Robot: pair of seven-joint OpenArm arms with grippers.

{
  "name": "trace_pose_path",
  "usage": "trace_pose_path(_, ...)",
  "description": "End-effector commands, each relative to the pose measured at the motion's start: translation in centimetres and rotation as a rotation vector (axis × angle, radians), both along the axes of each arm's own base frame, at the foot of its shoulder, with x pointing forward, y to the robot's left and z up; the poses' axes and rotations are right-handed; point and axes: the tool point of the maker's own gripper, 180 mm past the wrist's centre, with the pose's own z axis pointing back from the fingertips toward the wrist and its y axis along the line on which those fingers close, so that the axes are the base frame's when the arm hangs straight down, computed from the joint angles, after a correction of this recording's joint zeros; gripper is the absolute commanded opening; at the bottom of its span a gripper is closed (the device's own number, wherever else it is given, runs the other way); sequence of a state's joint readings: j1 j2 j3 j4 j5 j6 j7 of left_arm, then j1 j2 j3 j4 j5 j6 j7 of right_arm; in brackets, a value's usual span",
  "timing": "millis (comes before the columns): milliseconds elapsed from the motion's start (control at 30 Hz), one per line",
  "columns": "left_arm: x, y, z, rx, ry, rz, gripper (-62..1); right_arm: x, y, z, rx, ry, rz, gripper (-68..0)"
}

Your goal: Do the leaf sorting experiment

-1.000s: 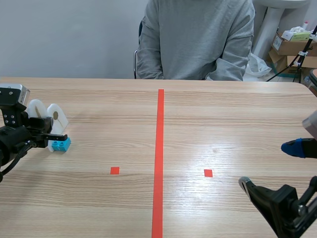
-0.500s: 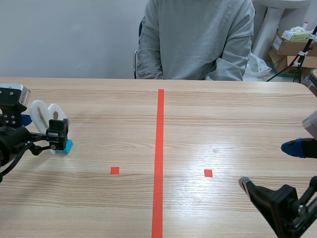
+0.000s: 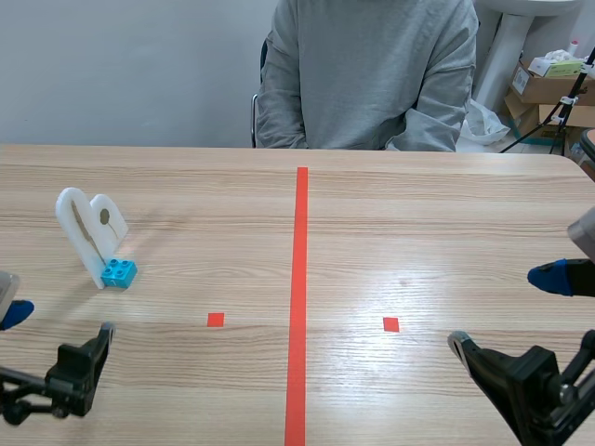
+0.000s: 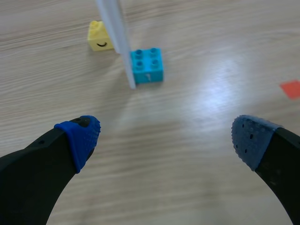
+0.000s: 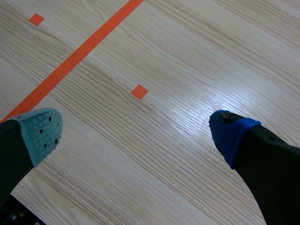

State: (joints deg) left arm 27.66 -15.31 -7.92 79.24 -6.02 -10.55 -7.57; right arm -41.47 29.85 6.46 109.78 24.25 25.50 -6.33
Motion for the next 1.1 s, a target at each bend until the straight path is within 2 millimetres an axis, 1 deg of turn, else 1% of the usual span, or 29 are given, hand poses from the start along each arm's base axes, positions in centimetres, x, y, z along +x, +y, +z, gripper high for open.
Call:
trace_pose_path(0,-0.6,-0.6,2.0,0.002,-0.043,-0.022,-0.6,0.6,0.1,0.9,0.009,-0.032,-0.001,-1.9)
trace_pose_path(100,-2.7,-3.1,4.4,-0.021,-0.051,-0.096,-0.6,0.6,0.1,0.9,0.007,-0.03,-0.002,-1.9)
trace_pose_path(200,-4.2,-5.8,6.8,-0.052,-0.056,-0.184,-0.6,0.6,0.1,0.9,0.01,-0.034,-0.001,-1.9)
trace_pose_path(300,-4.8,-7.8,9.0,-0.072,-0.071,-0.257,-0.6,0.7,0.2,1.1,0.017,-0.044,0.0,-1.9)
trace_pose_path(533,-6.0,-11.0,11.7,-0.087,-0.058,-0.401,-0.6,0.7,0.3,1.2,0.021,-0.05,0.001,-1.9)
trace_pose_path(633,-6.6,-11.6,12.3,-0.091,-0.054,-0.434,-0.6,0.7,0.3,1.3,0.023,-0.052,0.002,-1.9)
trace_pose_path(767,-7.4,-12.0,12.4,-0.123,-0.033,-0.436,-0.6,0.8,0.3,1.4,0.027,-0.059,0.003,-1.9)
trace_pose_path(933,-8.1,-12.0,12.1,-0.147,-0.006,-0.429,-0.6,0.8,0.3,1.4,0.027,-0.059,0.002,-1.9)
trace_pose_path(1067,-8.2,-12.0,12.0,-0.149,0.001,-0.43,-0.6,0.8,0.3,1.4,0.027,-0.058,0.002,-1.9)
